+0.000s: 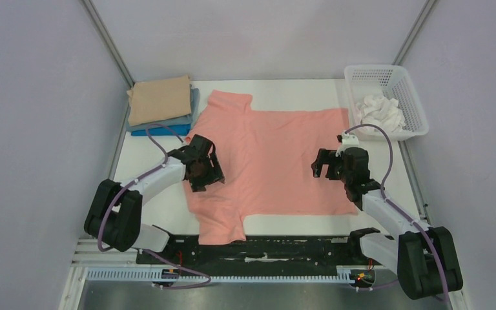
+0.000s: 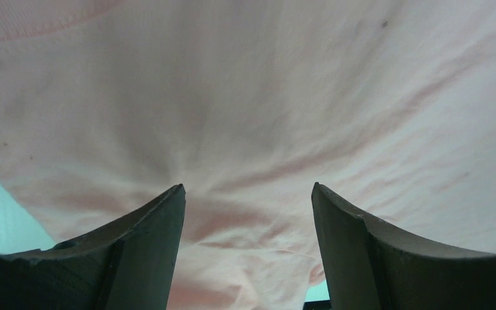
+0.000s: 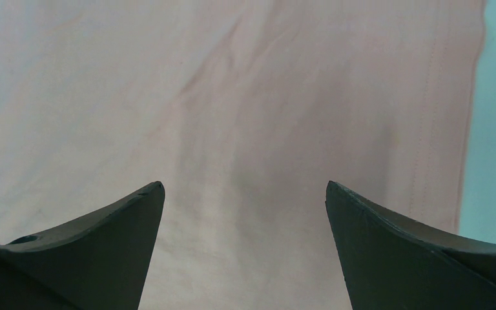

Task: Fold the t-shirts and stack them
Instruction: Flatten out the tshirt

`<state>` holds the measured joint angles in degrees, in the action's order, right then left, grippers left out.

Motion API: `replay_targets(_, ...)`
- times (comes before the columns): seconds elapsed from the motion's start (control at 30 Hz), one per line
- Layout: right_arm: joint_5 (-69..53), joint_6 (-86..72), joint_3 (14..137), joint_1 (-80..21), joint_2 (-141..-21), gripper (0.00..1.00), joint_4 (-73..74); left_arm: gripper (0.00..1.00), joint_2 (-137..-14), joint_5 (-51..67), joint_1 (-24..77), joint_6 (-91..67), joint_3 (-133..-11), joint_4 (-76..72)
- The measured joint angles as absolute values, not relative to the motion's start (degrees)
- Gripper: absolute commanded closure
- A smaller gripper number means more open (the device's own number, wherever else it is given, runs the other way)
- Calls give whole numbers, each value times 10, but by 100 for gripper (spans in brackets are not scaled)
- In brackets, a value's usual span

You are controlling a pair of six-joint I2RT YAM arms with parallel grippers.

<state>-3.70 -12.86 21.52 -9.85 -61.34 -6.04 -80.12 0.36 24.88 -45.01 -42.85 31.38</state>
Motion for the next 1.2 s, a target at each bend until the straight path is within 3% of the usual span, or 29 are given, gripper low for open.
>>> replay_targets(0.27, -30, -128, 217, -98, -610, 2, -66, 22, -869, -32, 249, -441, -565, 332)
replay_targets(0.63, -39, -130, 267, -98, -755, 2, -95, 22, -1077, -32, 232, -419, -709, 316)
replay_targets(1.2, 25, -155, 380, -98, -912, 2, -138, 22, -1194, -8, 177, -394, -878, 337)
